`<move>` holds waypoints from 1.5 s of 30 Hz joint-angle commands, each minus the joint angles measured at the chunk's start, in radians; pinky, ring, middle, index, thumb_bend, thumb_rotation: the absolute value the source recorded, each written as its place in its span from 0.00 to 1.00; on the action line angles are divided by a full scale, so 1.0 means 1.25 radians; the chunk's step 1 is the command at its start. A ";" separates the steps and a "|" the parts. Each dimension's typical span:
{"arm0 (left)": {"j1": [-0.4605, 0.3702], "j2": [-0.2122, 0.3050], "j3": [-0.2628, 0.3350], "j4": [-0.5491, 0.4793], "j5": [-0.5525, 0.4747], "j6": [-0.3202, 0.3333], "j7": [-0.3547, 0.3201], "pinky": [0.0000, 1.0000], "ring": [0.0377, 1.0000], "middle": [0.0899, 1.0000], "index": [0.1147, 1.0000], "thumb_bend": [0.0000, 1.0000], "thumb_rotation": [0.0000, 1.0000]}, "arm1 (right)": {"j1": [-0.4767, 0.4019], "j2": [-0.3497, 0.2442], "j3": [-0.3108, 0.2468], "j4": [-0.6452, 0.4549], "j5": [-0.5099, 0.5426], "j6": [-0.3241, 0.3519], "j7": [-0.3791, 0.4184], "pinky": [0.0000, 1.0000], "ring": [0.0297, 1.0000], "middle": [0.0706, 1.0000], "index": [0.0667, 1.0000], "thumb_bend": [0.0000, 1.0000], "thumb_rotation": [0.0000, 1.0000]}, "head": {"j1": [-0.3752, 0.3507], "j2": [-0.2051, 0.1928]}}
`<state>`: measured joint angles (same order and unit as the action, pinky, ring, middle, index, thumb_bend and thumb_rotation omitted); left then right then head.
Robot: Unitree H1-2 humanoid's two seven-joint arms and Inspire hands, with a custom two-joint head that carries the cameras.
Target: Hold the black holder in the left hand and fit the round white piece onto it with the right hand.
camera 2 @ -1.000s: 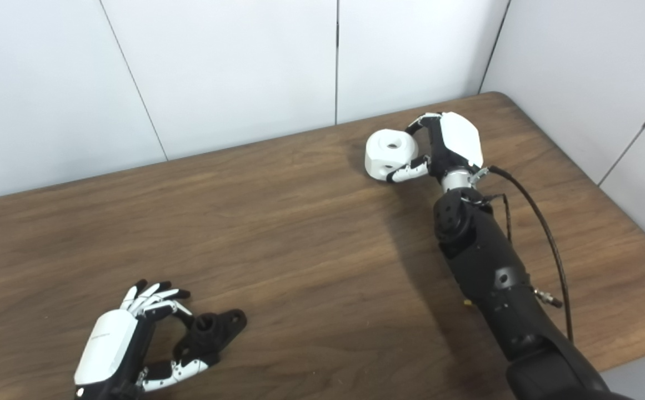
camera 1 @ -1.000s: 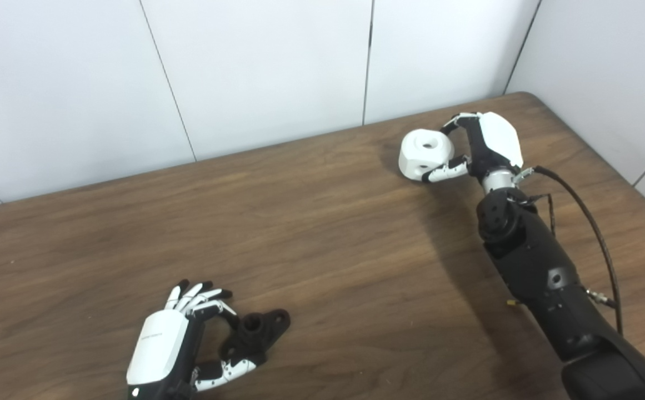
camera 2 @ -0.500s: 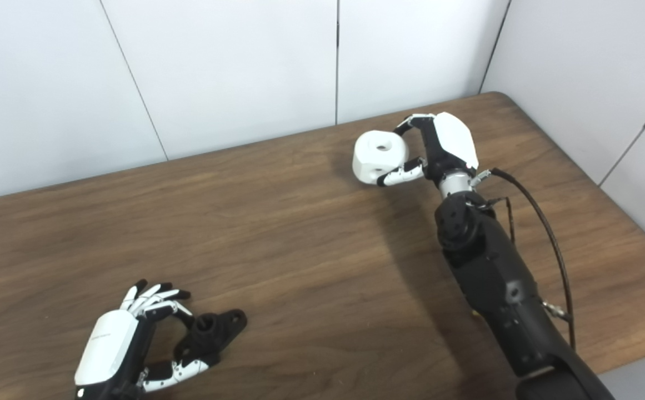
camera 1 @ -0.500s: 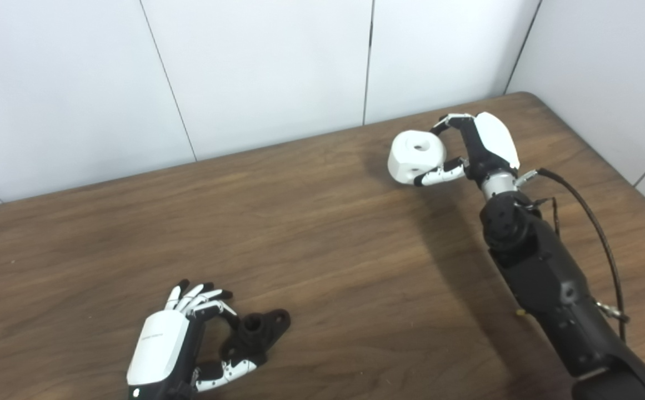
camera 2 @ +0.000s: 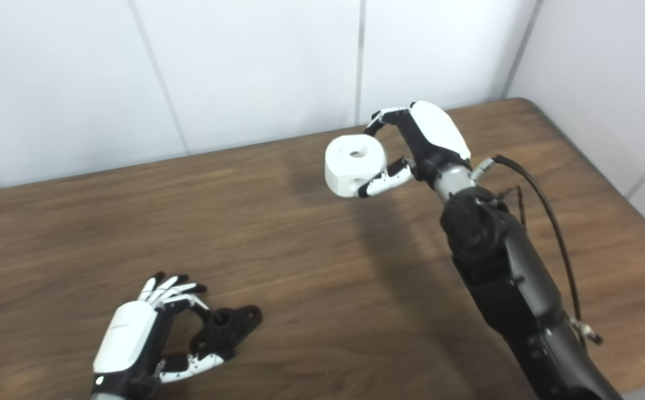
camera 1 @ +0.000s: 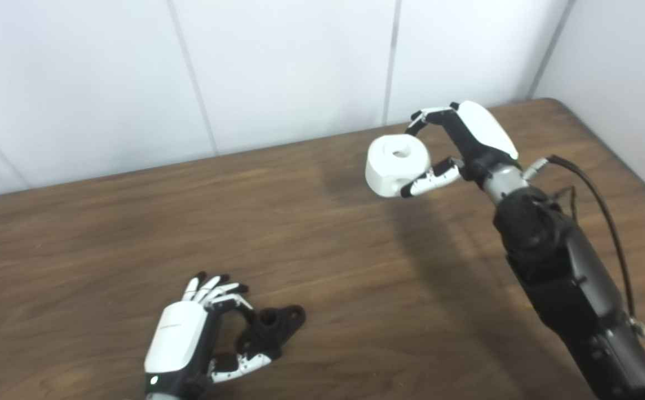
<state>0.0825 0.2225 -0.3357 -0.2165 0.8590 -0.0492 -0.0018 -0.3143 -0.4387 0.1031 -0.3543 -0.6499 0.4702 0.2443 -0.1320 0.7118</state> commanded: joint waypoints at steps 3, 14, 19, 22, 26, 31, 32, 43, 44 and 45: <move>0.002 -0.015 -0.015 0.003 0.027 0.009 -0.003 1.00 0.90 0.76 0.42 0.52 0.05 | -0.019 0.001 0.016 -0.087 -0.018 -0.001 0.067 1.00 0.87 0.78 0.45 0.52 0.14 | 0.024 0.003; -0.004 -0.043 -0.035 0.012 0.055 0.029 0.000 1.00 0.91 0.77 0.42 0.52 0.05 | 0.020 0.062 0.070 -0.203 -0.056 -0.005 0.181 1.00 0.88 0.79 0.45 0.53 0.14 | 0.094 0.016; -0.009 -0.052 -0.047 0.016 0.072 0.039 0.005 1.00 0.91 0.77 0.42 0.52 0.05 | 0.037 0.084 0.091 -0.222 -0.056 -0.021 0.190 1.00 0.89 0.80 0.45 0.52 0.14 | 0.118 0.020; -0.012 -0.056 -0.054 0.022 0.077 0.042 0.012 1.00 0.91 0.77 0.42 0.52 0.05 | 0.042 0.095 0.104 -0.226 -0.054 -0.035 0.194 1.00 0.90 0.80 0.45 0.52 0.13 | 0.132 0.023; -0.016 -0.063 -0.059 0.025 0.082 0.050 0.012 1.00 0.92 0.78 0.42 0.52 0.05 | 0.047 0.105 0.121 -0.232 -0.045 -0.041 0.202 1.00 0.91 0.81 0.45 0.52 0.13 | 0.148 0.029; -0.020 -0.069 -0.065 0.030 0.087 0.057 0.018 1.00 0.92 0.78 0.42 0.52 0.05 | 0.051 0.117 0.147 -0.231 -0.051 -0.053 0.208 1.00 0.91 0.81 0.44 0.53 0.14 | 0.159 0.032; -0.021 -0.070 -0.067 0.031 0.089 0.059 0.018 1.00 0.92 0.78 0.42 0.52 0.05 | 0.051 0.119 0.150 -0.232 -0.052 -0.054 0.210 1.00 0.91 0.81 0.44 0.53 0.14 | 0.162 0.033; -0.028 -0.073 -0.075 0.034 0.092 0.074 0.016 1.00 0.93 0.78 0.42 0.52 0.05 | 0.060 0.137 0.178 -0.235 -0.069 -0.065 0.221 1.00 0.91 0.81 0.44 0.53 0.14 | 0.168 0.038; -0.028 -0.072 -0.075 0.033 0.093 0.075 0.016 1.00 0.93 0.78 0.42 0.52 0.05 | 0.061 0.137 0.181 -0.233 -0.074 -0.068 0.221 1.00 0.91 0.81 0.45 0.53 0.14 | 0.168 0.038; -0.028 -0.072 -0.075 0.033 0.093 0.075 0.017 1.00 0.92 0.78 0.42 0.52 0.05 | 0.062 0.137 0.182 -0.232 -0.076 -0.070 0.222 1.00 0.92 0.81 0.44 0.53 0.14 | 0.168 0.038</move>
<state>0.0528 0.1339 -0.4151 -0.1859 0.9475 0.0373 0.0340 -0.2165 -0.2678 0.3350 -0.6216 -0.7344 0.4184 0.5331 0.0767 0.7593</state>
